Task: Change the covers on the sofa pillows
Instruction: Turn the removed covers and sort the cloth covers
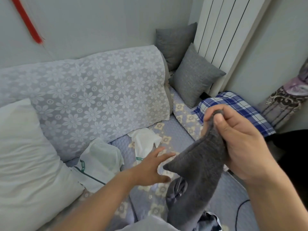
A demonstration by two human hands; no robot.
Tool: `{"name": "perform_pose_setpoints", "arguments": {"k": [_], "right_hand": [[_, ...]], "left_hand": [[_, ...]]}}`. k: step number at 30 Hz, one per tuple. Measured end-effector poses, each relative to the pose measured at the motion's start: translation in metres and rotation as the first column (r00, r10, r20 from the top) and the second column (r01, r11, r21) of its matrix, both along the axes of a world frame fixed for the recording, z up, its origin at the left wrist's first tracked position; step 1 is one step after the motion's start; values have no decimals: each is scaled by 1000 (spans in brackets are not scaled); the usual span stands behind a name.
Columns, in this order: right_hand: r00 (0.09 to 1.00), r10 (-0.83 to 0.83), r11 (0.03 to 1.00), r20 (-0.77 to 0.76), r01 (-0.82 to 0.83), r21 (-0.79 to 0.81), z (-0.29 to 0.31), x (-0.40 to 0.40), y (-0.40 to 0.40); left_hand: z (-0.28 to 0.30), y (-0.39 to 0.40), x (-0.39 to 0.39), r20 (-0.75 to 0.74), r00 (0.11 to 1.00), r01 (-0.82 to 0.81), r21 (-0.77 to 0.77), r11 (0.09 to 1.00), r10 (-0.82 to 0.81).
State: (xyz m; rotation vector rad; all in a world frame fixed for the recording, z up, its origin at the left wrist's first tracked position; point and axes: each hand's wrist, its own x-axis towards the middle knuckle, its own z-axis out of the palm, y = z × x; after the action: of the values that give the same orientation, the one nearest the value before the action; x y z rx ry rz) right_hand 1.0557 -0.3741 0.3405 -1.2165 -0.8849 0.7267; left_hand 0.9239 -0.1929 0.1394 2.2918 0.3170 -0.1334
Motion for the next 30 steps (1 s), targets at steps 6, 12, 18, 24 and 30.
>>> {"name": "perform_pose_setpoints", "arguments": {"k": [6, 12, 18, 24, 30], "right_hand": [[975, -208, 978, -79, 209, 5, 2, 1, -16], [674, -648, 610, 354, 738, -289, -54, 50, -21], [825, -520, 646, 223, 550, -528, -91, 76, -16], [972, -103, 811, 212, 206, -548, -66, -19, 10], [979, -30, 883, 199, 119, -455, -76, -72, 20]], "left_hand": [[-3, -9, -7, 0, 993, -111, -292, 950, 116], [64, 56, -70, -226, 945, -327, -695, 641, 238], [127, 16, -57, -107, 879, -357, -793, 493, 464], [143, -5, -31, -134, 738, -366, -903, 225, 661], [158, -8, -38, 19, 750, -414, -766, 492, 661]]}}
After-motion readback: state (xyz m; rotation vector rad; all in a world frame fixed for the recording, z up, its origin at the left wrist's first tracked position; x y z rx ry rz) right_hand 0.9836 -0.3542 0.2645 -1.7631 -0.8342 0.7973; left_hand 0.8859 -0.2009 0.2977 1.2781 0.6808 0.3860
